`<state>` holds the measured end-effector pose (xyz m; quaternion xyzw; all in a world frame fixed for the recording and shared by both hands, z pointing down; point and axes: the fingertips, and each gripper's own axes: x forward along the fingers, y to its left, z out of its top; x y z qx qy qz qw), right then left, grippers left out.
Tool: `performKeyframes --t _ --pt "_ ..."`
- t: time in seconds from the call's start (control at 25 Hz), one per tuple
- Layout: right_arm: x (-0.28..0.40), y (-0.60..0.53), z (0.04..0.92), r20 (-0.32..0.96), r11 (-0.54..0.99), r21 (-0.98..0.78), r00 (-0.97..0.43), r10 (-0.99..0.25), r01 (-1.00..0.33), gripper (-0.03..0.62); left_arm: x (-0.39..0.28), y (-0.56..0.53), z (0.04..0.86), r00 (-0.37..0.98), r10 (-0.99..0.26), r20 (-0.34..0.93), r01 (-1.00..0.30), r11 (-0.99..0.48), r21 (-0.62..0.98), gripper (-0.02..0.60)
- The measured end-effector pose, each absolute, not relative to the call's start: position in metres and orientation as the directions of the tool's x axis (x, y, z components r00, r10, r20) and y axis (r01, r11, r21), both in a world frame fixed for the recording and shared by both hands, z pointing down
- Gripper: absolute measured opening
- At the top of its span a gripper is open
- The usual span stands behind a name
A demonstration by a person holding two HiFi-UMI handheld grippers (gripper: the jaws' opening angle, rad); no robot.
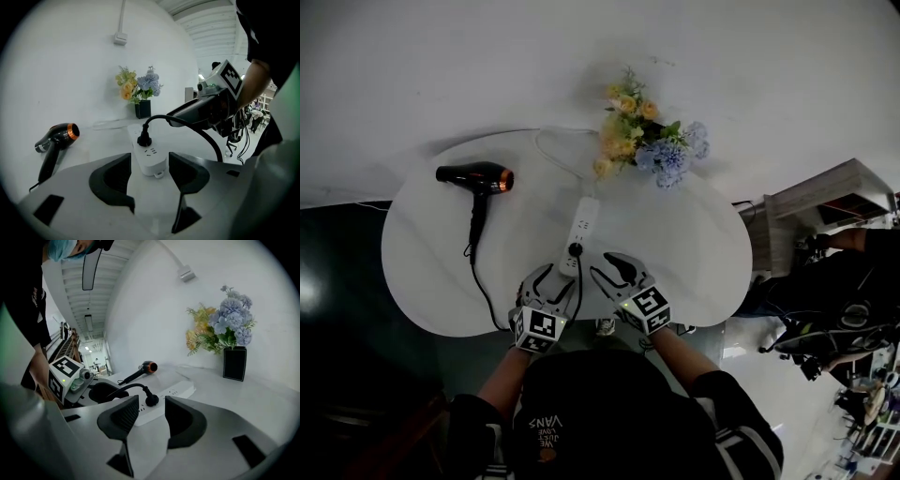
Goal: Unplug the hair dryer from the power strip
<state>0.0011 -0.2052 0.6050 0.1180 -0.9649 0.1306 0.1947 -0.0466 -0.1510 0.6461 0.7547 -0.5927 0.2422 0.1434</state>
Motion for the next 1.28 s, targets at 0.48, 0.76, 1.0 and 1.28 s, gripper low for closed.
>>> performKeyframes --t 0.48,0.76,1.0,1.28 --pt "-0.016 -0.21 0.621 0.418 0.968 -0.193 -0.906 -0.065 -0.159 0.192 -0.042 -0.167 0.662 0.152 -0.821 0.551 -0.972 -0.224 -0.066 0.27" --pt "-0.029 -0.211 0.625 0.414 0.989 -0.138 -0.91 0.007 -0.055 0.192 -0.041 -0.176 0.669 0.139 -0.812 0.566 -0.971 -0.223 -0.083 0.27" --pt "-0.046 -0.209 0.626 0.408 0.996 -0.088 -0.911 0.066 0.033 0.189 -0.04 -0.176 0.676 0.134 -0.799 0.586 -0.97 -0.226 -0.087 0.265" --pt "-0.061 -0.208 0.631 0.419 0.993 -0.052 -0.9 0.12 0.108 0.146 -0.04 -0.176 0.676 0.14 -0.797 0.588 -0.97 -0.23 -0.08 0.262"
